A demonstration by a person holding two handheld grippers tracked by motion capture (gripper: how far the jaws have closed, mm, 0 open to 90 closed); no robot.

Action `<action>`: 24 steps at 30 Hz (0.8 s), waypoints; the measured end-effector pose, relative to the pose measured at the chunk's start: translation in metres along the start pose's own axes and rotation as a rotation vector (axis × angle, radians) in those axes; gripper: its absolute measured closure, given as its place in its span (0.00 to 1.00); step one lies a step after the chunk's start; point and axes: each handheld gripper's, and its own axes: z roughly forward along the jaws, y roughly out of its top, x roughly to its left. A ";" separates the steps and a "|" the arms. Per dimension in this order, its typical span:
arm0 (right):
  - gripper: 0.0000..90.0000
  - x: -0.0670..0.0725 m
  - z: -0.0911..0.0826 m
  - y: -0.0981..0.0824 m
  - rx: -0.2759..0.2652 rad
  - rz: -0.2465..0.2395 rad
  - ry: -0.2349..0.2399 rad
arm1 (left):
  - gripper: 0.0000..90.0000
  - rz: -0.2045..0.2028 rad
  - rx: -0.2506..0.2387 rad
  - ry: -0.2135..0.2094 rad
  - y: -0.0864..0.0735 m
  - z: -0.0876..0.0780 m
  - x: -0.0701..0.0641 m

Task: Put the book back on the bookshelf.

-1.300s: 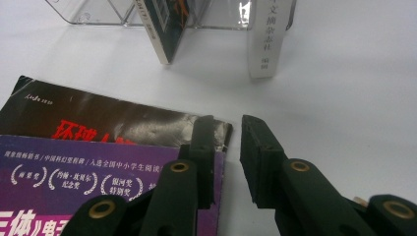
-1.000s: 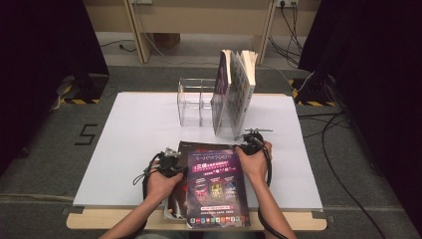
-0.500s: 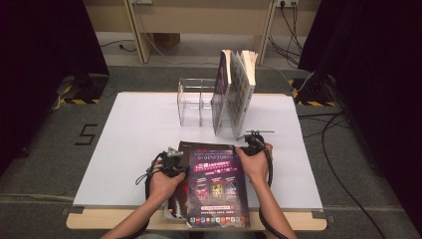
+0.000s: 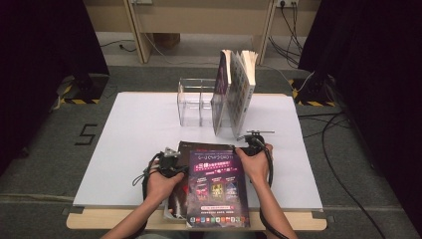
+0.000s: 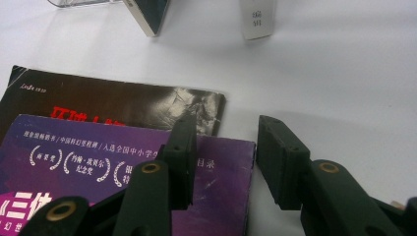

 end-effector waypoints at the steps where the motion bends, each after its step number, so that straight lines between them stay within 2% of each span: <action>1: 0.67 0.000 0.000 0.000 0.001 0.001 0.000 | 0.90 -0.001 -0.009 -0.006 -0.001 -0.003 -0.001; 8: 0.67 -0.001 0.000 -0.001 -0.002 0.013 0.003 | 0.82 0.009 -0.038 -0.041 -0.006 -0.016 -0.011; 14: 0.66 -0.001 0.000 0.000 0.004 0.020 0.006 | 0.80 0.010 -0.010 -0.054 -0.010 -0.009 -0.015; 15: 0.66 0.000 0.000 0.000 0.010 0.039 0.011 | 0.79 0.011 -0.005 -0.052 -0.010 -0.007 -0.015; 17: 0.66 -0.002 0.001 0.001 0.010 0.019 0.012 | 0.79 0.010 -0.002 -0.051 -0.010 -0.006 -0.015; 24: 0.65 -0.003 0.002 0.003 0.014 0.017 0.022 | 0.80 0.020 0.011 -0.049 -0.012 -0.004 -0.016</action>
